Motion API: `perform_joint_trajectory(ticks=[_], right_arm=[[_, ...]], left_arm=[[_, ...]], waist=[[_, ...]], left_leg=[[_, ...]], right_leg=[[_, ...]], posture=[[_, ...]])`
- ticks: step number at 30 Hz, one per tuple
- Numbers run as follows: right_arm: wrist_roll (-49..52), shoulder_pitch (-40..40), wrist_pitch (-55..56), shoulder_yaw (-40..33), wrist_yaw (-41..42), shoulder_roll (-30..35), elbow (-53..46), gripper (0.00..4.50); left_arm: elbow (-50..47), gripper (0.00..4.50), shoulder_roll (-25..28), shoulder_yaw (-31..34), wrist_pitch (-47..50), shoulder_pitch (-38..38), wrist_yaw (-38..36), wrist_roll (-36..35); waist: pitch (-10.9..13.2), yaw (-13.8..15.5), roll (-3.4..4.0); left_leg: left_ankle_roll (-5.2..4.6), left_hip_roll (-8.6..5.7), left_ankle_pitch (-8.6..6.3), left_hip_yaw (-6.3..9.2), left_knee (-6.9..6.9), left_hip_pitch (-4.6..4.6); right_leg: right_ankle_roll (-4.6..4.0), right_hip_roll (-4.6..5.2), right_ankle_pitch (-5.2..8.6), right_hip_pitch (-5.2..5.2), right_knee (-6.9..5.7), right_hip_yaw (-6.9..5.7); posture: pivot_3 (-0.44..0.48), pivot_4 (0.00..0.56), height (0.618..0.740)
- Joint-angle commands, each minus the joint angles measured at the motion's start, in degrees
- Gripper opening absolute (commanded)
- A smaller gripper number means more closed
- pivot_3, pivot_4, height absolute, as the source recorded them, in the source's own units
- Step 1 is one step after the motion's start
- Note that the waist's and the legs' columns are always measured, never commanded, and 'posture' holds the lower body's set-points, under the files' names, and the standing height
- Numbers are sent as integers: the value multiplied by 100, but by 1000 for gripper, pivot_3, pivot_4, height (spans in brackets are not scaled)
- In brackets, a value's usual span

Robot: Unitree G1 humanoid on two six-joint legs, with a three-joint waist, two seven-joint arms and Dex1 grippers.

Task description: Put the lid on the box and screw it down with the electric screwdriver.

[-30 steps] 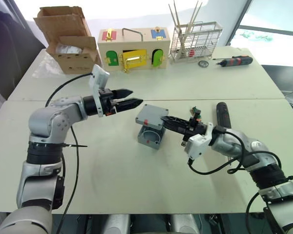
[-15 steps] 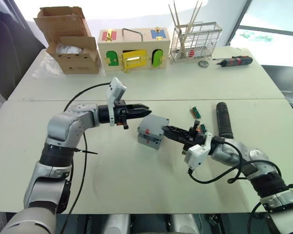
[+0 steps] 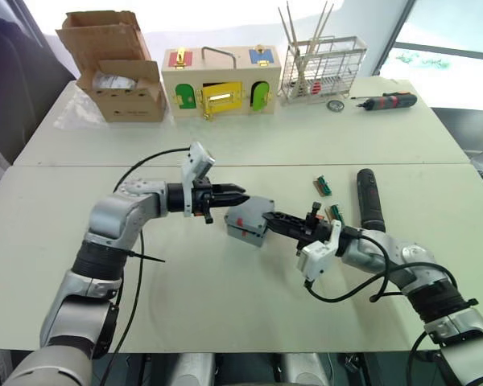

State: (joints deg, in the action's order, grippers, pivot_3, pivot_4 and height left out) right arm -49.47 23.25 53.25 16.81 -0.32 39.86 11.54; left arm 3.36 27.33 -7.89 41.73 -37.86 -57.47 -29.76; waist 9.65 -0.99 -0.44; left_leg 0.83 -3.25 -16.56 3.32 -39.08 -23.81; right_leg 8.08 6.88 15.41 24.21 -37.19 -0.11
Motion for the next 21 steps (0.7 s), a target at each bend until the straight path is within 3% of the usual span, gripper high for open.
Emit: perform_joint_trajectory(ticks=[1,21], right_arm=[[-61,-1,-8,80,-70,8,-9,106],[-297,-52,57,283,-425,223,312,106]], left_arm=[[-111,1126,20,-3,-133,4,-90,62],[-112,1126,-107,-509,-629,131,-180,797]], waist=[[0,2,0],[-3,31,1]], left_leg=[[0,0,0,0,0,0],[-3,-1,-2,10,4,47]], right_leg=[[0,0,0,0,0,0],[0,0,0,-66,10,-2]], posture=[[0,150,731],[0,150,731]])
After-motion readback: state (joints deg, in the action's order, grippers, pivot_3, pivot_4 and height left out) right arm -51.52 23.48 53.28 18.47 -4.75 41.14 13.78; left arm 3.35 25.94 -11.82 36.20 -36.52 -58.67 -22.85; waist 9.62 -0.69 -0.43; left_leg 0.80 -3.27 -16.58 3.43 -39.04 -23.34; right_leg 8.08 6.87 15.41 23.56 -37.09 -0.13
